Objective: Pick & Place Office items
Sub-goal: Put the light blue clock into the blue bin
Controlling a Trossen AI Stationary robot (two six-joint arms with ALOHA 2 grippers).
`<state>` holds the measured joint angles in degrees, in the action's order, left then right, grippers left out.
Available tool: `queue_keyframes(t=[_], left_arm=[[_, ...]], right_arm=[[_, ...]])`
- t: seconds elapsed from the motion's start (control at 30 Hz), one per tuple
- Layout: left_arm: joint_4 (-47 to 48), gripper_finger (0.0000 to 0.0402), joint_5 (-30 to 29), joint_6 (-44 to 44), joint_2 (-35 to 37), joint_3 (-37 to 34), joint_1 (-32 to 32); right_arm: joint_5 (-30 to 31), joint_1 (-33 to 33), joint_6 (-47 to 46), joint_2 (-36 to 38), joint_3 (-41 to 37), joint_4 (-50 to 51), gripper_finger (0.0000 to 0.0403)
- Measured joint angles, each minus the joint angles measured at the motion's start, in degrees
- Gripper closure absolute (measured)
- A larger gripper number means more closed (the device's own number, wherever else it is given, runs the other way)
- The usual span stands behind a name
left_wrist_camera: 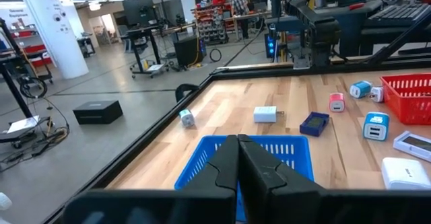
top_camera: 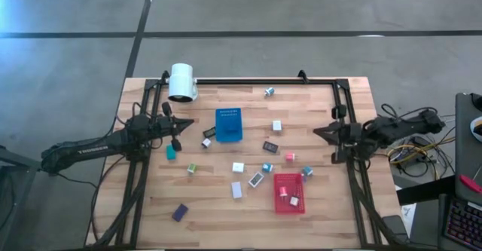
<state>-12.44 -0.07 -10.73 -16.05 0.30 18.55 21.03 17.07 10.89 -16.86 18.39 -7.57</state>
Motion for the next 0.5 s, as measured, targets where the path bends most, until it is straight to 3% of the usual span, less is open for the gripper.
queue_keyframes(t=[0.3, 0.5], left_arm=[[-2.98, 0.0394, 0.00, -1.18, 0.00, 0.01, 0.04], [-2.98, 0.0394, -0.01, -2.37, 0.00, 0.02, 0.04]], right_arm=[[-19.42, -16.70, -5.76, -1.15, -5.88, -1.15, 0.0394], [-21.37, -21.47, -5.87, 6.17, -7.06, 1.48, 0.0394]])
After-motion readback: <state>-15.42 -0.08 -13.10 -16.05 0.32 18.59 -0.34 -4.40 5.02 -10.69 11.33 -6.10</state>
